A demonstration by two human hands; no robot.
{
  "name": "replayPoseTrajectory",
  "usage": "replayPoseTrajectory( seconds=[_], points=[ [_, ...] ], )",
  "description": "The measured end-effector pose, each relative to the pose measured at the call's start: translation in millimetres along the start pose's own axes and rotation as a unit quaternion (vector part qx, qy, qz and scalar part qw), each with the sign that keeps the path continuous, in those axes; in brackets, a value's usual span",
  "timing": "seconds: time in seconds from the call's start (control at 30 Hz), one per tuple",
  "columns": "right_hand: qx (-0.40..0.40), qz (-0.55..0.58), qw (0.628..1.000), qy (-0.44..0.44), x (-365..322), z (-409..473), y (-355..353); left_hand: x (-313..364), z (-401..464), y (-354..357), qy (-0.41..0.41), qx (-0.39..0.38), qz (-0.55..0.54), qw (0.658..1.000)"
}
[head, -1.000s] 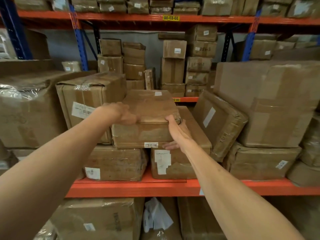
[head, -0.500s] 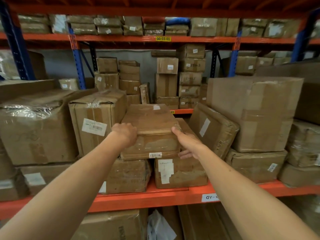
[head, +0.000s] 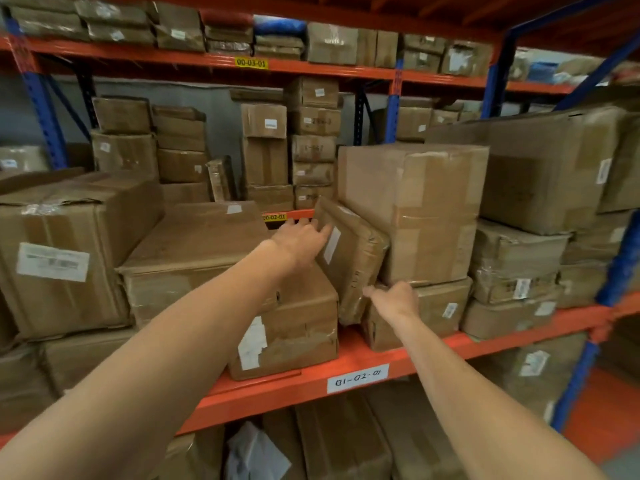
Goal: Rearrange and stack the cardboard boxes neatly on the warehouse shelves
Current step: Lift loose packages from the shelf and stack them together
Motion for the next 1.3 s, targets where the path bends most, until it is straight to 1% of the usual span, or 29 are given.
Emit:
replayPoseTrajectory(
  seconds=[0.17, 0.27, 0.37, 0.43, 0.57, 0.63, 0.7, 0.77, 0.8, 0.87, 0.93, 1.0, 1.03, 1.07, 1.1, 1.13, 1.17, 1.2, 1.3],
  points=[
    [-0.045, 0.014, 0.997, -0.069, 13, 27, 17, 65, 55, 2, 0.130, 0.077, 0.081, 0.985],
    [-0.070, 0.035, 0.995, -0.064, 13, 44, 31, 90, 77, 8, 0.173, 0.084, 0.104, 0.976],
    [-0.073, 0.020, 0.994, -0.084, 13, 53, 40, 100, 92, 10, 0.178, 0.081, 0.102, 0.975],
    [-0.049, 0.010, 0.994, -0.101, 15, 57, 41, 102, 96, 7, 0.185, 0.090, 0.105, 0.973],
    [-0.015, 0.030, 0.995, -0.098, 18, 58, 39, 100, 96, -2, 0.193, 0.086, 0.113, 0.971],
    [-0.003, 0.038, 0.993, -0.110, 16, 50, 39, 95, 94, -6, 0.191, 0.082, 0.138, 0.968],
    [0.010, 0.040, 0.989, -0.143, 9, 38, 34, 88, 88, -6, 0.203, 0.076, 0.190, 0.958],
    [0.008, 0.012, 0.982, -0.187, -3, 28, 28, 80, 78, -7, 0.215, 0.081, 0.264, 0.937],
    [0.003, -0.012, 0.979, -0.204, -10, 25, 24, 75, 71, -9, 0.220, 0.082, 0.284, 0.930],
    [0.002, -0.066, 0.971, -0.229, -23, 17, 15, 68, 60, -15, 0.233, 0.073, 0.286, 0.927],
    [0.024, -0.107, 0.960, -0.256, -34, 6, 6, 64, 51, -24, 0.240, 0.078, 0.276, 0.928],
    [0.032, -0.167, 0.950, -0.263, -36, -4, 4, 60, 42, -32, 0.234, 0.087, 0.270, 0.930],
    [0.010, -0.193, 0.950, -0.244, -33, -8, 8, 57, 38, -35, 0.231, 0.087, 0.271, 0.931],
    [-0.026, -0.183, 0.959, -0.216, -30, -11, 13, 55, 34, -37, 0.229, 0.089, 0.274, 0.930],
    [-0.063, -0.143, 0.968, -0.196, -28, -13, 19, 52, 31, -39, 0.230, 0.093, 0.279, 0.928],
    [-0.081, -0.110, 0.971, -0.196, -30, -17, 22, 49, 28, -41, 0.228, 0.095, 0.286, 0.926],
    [-0.082, -0.096, 0.968, -0.215, -37, -22, 24, 40, 24, -43, 0.221, 0.096, 0.290, 0.926],
    [-0.067, -0.107, 0.963, -0.239, -46, -24, 20, 32, 20, -48, 0.212, 0.102, 0.287, 0.928],
    [-0.006, -0.144, 0.938, -0.317, -92, -24, 1, -7, 3, -78, 0.154, 0.145, 0.263, 0.941]
  ],
)
Point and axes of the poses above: each hand's wrist, its own z-axis towards the middle knuckle, its own y-axis out of the palm, x = y × z, the point moved 6 cm from there along z, towards the middle knuckle, and after that the axes turned 11 degrees about -y, right-handed, at the moved point
